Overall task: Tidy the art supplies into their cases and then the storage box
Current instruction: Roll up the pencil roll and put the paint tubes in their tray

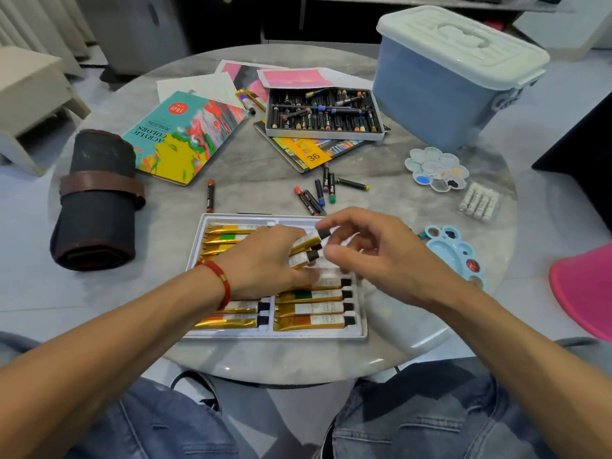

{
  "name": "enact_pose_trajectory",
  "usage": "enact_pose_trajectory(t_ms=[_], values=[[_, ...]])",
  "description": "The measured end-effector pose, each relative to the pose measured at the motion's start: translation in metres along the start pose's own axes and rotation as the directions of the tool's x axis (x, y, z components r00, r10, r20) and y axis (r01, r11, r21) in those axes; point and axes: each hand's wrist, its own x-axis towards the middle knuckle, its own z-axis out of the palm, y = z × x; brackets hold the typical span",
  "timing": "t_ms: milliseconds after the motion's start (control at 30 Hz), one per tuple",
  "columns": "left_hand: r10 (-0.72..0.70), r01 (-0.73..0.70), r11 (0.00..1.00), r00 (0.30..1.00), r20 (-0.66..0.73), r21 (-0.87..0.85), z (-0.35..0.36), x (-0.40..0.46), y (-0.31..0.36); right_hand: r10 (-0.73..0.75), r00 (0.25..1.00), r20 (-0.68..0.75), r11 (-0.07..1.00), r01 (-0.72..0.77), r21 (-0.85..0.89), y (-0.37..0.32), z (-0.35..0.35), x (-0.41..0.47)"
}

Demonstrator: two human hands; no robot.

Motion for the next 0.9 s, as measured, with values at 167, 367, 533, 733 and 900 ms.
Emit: enact_pose_trajectory(t_ms=[167, 367, 533, 733, 900], values=[[-0.007, 0.007, 0.998, 1.000, 0.007, 0.070, -0.002, 0.004, -0.001, -0.111, 0.982, -0.155, 0.992, 0.100, -0.081, 0.001, 0.004, 0.008], [-0.129, 0.121, 0.992, 0.905, -0.404, -0.044, -0.011, -0.006, -0.034, 0.077, 0.954, -0.289, 0.989, -0.036, 0.146, 0.026, -0.029, 0.000], [0.022, -0.066, 0.985, 0.965, -0.261, -0.160, 0.001, -0.012, -0.020, 0.030, 0.986, -0.163, 0.994, -0.047, -0.098, 0.036, -0.008, -0.008], [0.140, -0.115, 0.986, 0.962, -0.236, 0.118, 0.019, -0.002, -0.025, 0.006, 0.999, -0.045, 0.962, -0.018, -0.273, 0.038, -0.001, -0.007], [0.124, -0.094, 0.984, 0.970, -0.207, 0.151, 0.022, 0.000, -0.024, 0.009, 0.999, -0.048, 0.926, -0.027, -0.377, 0.037, 0.006, -0.009]])
